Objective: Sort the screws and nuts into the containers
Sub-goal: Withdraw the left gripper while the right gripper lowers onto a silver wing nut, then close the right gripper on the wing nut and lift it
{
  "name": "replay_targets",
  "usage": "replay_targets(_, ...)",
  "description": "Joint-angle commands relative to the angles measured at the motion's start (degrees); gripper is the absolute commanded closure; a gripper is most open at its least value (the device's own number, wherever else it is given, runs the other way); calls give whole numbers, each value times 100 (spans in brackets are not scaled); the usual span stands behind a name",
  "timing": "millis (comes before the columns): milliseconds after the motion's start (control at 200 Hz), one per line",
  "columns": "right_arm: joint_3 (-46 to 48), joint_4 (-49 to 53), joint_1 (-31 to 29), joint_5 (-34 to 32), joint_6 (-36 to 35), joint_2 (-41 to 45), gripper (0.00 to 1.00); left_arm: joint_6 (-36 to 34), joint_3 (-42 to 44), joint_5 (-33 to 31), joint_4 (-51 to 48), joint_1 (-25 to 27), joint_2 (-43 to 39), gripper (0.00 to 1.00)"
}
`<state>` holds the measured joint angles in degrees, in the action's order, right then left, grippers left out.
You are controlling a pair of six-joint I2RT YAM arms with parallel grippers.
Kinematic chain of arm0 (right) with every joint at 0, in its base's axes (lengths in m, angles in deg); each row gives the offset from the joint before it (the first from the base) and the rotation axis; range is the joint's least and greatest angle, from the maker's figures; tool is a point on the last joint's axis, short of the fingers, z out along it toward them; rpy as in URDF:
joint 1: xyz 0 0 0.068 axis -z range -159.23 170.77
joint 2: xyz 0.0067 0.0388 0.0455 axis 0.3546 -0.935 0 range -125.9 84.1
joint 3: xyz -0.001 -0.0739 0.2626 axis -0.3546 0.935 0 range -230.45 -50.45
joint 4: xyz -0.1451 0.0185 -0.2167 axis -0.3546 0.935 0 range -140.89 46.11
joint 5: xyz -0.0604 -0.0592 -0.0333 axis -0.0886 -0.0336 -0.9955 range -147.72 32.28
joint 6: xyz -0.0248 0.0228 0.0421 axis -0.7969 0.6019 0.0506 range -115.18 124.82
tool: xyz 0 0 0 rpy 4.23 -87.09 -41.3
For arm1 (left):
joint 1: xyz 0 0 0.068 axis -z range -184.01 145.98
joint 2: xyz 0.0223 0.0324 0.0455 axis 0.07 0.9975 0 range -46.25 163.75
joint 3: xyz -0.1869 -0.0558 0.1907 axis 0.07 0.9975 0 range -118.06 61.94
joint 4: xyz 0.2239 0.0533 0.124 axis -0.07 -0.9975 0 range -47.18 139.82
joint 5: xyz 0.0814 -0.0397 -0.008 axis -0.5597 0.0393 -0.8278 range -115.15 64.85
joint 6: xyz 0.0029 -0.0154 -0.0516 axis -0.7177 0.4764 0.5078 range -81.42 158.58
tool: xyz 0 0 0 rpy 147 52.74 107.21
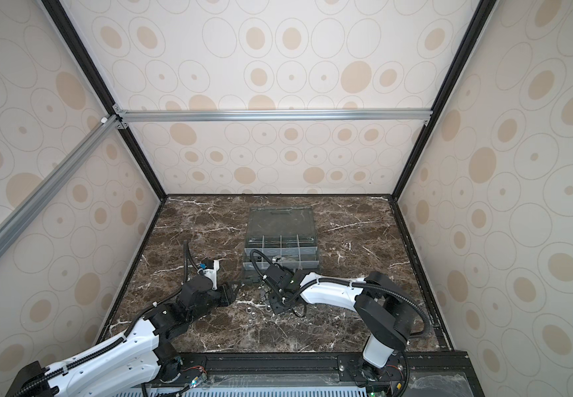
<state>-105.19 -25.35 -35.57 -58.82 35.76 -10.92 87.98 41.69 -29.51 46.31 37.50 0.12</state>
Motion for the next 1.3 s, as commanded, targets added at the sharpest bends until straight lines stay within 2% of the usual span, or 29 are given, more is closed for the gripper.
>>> replay_targets(0,-116,181,-130,41,-106,-110,60,183,54,-70,-18,6,-135,48)
replay_targets(725,-756,281,-183,-193,-342,-837,62,276,153,-109,-106,15,-361,48)
replay_targets(1030,-789,297,-192,-188,-348,-948,76,290,193,-144,-161,11,-445,48)
replay_targets(1295,-472,291,-202,-197,-256,-588,83,311,214,-126,-142,23,-445,48)
